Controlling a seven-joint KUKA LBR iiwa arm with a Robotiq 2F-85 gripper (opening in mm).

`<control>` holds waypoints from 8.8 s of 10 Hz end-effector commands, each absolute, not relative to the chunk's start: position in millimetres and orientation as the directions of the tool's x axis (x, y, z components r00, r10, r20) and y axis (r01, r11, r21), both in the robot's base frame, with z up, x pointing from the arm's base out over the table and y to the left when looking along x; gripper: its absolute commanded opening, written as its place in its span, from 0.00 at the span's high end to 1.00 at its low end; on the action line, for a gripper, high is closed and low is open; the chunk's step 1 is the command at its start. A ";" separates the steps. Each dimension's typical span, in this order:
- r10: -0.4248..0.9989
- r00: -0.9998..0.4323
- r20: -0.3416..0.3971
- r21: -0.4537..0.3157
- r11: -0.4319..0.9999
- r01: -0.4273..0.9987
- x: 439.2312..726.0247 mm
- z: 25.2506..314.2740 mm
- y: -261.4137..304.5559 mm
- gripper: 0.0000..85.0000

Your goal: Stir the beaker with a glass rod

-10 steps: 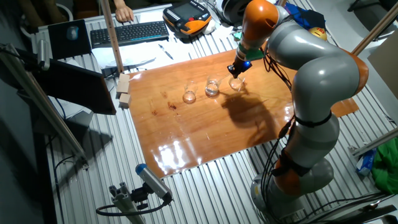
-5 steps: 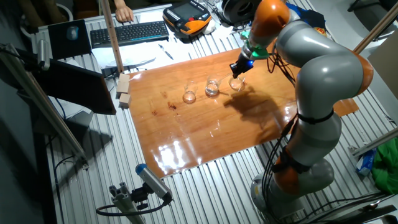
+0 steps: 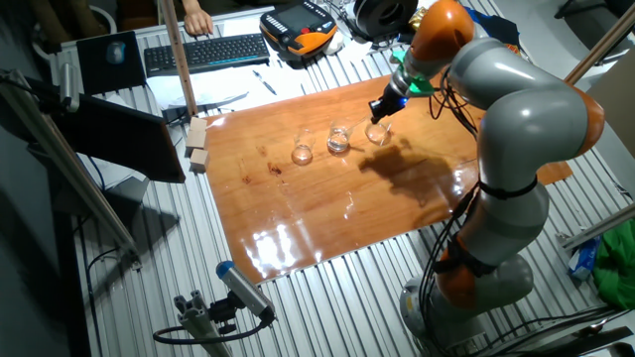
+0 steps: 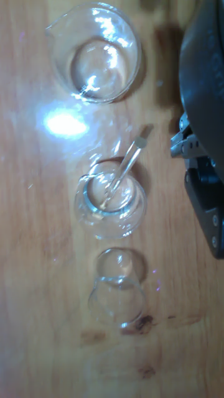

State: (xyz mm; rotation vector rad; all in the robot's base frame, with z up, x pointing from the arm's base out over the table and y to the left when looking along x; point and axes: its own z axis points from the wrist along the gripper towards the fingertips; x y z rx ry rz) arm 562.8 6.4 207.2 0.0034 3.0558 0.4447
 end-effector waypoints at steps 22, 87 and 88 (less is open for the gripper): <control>0.023 -0.997 -0.076 0.344 0.939 -0.004 577.8 202.8 -1.0 0.20; 0.061 -0.995 -0.073 0.408 0.913 0.026 592.6 191.4 20.1 1.00; 0.061 -0.995 -0.075 0.382 0.924 0.028 591.7 195.9 26.1 1.00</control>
